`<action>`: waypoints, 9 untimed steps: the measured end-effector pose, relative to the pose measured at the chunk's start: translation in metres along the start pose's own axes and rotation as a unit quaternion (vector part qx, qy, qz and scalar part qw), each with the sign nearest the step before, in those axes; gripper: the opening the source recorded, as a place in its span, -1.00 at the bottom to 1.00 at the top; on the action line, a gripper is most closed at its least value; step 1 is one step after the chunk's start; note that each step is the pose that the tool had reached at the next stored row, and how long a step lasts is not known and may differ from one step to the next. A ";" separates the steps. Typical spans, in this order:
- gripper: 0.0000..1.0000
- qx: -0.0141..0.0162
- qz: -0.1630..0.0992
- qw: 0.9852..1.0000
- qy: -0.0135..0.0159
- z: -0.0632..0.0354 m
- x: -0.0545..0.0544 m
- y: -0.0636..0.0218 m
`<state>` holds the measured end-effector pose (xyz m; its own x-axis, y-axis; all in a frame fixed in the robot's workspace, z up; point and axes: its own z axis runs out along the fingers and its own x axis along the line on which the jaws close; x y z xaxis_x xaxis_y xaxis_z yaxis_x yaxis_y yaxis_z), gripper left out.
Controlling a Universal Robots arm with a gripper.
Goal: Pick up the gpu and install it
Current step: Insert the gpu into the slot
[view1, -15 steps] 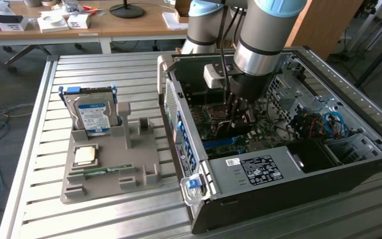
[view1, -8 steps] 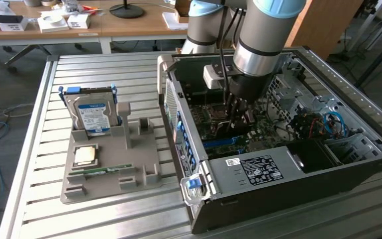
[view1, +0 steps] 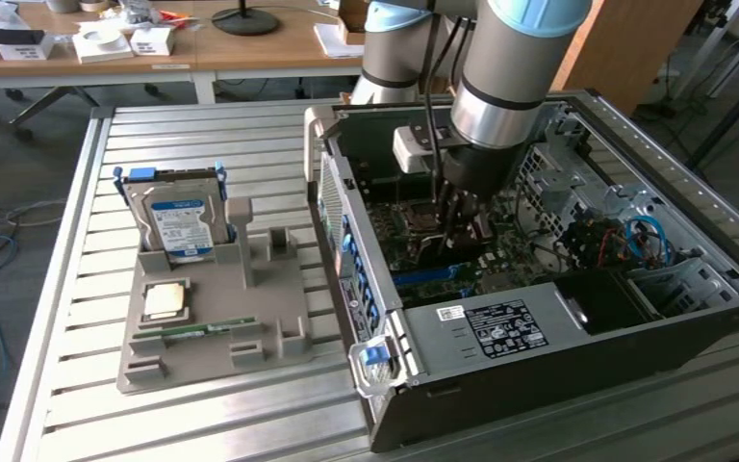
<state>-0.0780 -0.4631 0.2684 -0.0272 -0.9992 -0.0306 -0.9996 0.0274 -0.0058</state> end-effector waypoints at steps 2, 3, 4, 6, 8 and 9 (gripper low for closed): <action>-0.48 0.000 0.000 1.000 0.000 0.0006 0.000 0.0000; -0.48 0.000 0.000 1.000 0.000 0.0008 0.000 0.0000; -0.48 0.000 0.000 1.000 0.000 0.0010 0.000 0.0000; -0.48 0.000 0.000 1.000 0.000 0.0010 0.000 0.0000; -0.48 0.000 0.000 1.000 0.000 0.0011 0.000 0.0000; -0.48 0.000 0.000 1.000 0.000 0.0011 0.000 0.0000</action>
<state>-0.0780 -0.4631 0.2673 -0.0272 -0.9992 -0.0306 -0.9996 0.0274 -0.0058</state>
